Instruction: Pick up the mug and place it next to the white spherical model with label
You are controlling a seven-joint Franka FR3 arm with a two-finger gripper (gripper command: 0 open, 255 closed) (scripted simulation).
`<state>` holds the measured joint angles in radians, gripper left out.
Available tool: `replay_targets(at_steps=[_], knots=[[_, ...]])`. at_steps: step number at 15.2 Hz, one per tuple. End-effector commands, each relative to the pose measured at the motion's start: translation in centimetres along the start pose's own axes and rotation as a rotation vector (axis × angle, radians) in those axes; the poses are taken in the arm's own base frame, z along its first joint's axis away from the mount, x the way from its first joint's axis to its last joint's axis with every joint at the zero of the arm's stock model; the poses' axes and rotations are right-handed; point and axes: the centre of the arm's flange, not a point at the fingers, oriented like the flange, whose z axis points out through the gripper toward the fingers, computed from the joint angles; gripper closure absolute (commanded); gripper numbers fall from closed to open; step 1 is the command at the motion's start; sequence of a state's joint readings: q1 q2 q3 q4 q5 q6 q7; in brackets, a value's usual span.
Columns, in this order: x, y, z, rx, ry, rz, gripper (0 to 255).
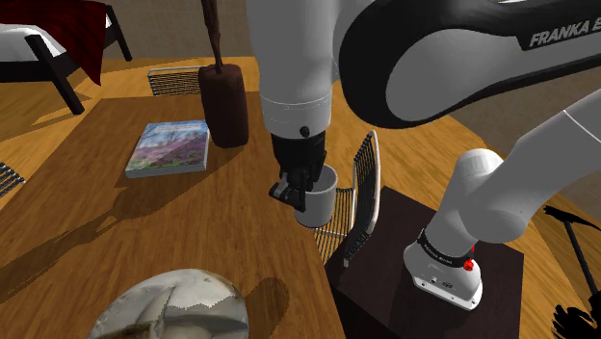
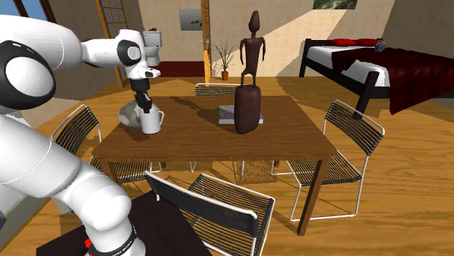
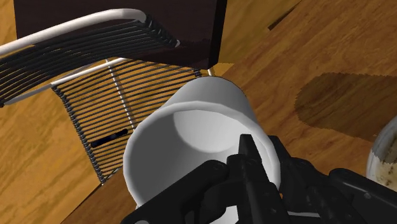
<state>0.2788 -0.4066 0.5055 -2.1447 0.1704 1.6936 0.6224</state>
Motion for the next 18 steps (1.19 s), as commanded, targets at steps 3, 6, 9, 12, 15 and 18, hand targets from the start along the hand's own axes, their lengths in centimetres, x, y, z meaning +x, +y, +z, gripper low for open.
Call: replay_targets(at_steps=[3,6,9,12,15,18], knots=[[0.1,-0.2,2.3,0.000,0.001,0.000,255],[0.2,-0.3,3.9,0.000,0.001,0.000,255],[0.3,-0.4,5.5,0.000,0.001,0.000,255],[0.4,-0.5,7.0,0.000,0.001,0.000,255],[0.5,-0.6,8.6,0.000,0.001,0.000,255],[0.5,-0.7,9.2,0.000,0.001,0.000,255]])
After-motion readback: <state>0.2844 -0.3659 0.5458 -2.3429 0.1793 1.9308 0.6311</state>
